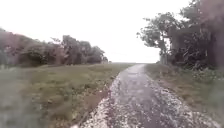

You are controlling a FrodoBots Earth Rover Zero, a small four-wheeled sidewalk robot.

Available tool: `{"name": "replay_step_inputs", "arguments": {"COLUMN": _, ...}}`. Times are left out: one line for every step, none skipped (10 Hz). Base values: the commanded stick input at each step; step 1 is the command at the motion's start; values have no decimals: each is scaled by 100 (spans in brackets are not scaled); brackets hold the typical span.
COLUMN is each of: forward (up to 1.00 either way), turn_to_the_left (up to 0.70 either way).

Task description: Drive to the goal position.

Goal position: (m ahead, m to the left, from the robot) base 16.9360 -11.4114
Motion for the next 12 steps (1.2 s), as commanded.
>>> {"name": "replay_step_inputs", "arguments": {"forward": 100, "turn_to_the_left": -40}}
{"name": "replay_step_inputs", "arguments": {"forward": 100, "turn_to_the_left": -40}}
{"name": "replay_step_inputs", "arguments": {"forward": 100, "turn_to_the_left": -40}}
{"name": "replay_step_inputs", "arguments": {"forward": 100, "turn_to_the_left": -40}}
{"name": "replay_step_inputs", "arguments": {"forward": 100, "turn_to_the_left": -32}}
{"name": "replay_step_inputs", "arguments": {"forward": 100, "turn_to_the_left": -14}}
{"name": "replay_step_inputs", "arguments": {"forward": 100, "turn_to_the_left": 0}}
{"name": "replay_step_inputs", "arguments": {"forward": 100, "turn_to_the_left": 0}}
{"name": "replay_step_inputs", "arguments": {"forward": 100, "turn_to_the_left": 0}}
{"name": "replay_step_inputs", "arguments": {"forward": 100, "turn_to_the_left": 0}}
{"name": "replay_step_inputs", "arguments": {"forward": 100, "turn_to_the_left": 0}}
{"name": "replay_step_inputs", "arguments": {"forward": 100, "turn_to_the_left": -24}}
